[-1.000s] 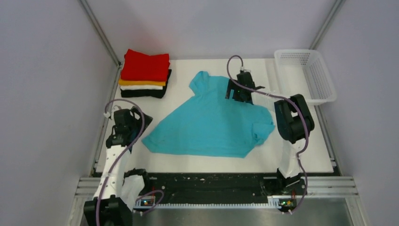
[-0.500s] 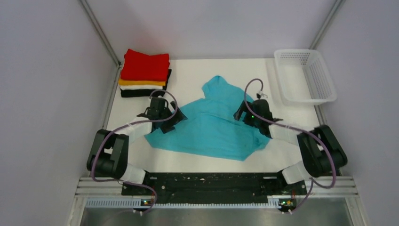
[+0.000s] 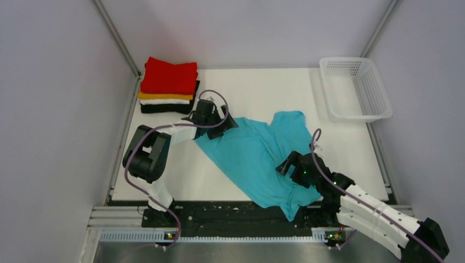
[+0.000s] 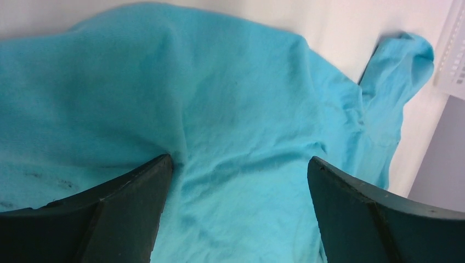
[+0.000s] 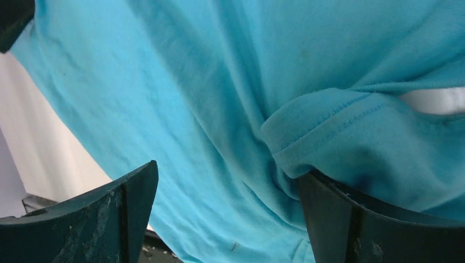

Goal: Fold and stack the t-shirts
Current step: Flatten out the tshirt

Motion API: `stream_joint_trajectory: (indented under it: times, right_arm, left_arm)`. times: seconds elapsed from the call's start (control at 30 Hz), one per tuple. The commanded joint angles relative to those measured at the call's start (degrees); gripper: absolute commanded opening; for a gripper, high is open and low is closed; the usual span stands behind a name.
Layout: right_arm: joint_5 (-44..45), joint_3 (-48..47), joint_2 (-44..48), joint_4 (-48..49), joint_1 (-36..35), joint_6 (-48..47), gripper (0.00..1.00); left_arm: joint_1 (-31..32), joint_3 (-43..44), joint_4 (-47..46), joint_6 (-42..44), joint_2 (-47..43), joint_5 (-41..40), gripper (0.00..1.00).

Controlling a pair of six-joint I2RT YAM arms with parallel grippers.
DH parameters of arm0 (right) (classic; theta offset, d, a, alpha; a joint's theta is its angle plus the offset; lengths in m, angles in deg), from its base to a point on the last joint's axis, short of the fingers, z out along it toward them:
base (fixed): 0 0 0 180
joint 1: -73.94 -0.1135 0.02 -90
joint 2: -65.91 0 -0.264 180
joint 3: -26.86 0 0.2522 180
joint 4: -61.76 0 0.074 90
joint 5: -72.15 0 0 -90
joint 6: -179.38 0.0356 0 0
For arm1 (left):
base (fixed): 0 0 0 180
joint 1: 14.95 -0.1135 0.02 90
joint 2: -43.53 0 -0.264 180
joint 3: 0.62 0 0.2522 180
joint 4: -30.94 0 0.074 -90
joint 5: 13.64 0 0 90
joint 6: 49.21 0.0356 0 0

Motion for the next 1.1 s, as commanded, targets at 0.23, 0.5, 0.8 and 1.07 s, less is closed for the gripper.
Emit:
stream_joint_trajectory:
  times: [0.23, 0.5, 0.8, 1.07]
  right_arm:
    - [15.9, -25.0, -14.0, -7.5, 7.6, -20.8, 0.99]
    - [5.9, -35.4, -32.3, 3.3, 21.9, -29.1, 0.99]
    - [0.9, -38.8, -40.5, 8.1, 26.0, -30.9, 0.98]
    - [0.8, -37.7, -42.6, 9.9, 27.9, -30.5, 0.98]
  left_arm:
    - [-0.2, 0.9, 22.0, 8.2, -15.6, -23.6, 0.99]
    - [-12.6, 7.4, 27.2, 12.9, -8.2, -26.3, 0.97]
    - [-16.1, 18.4, 30.1, 13.4, 4.6, -21.0, 0.79]
    - [-15.5, 20.3, 30.9, 12.8, 9.7, -16.3, 0.63]
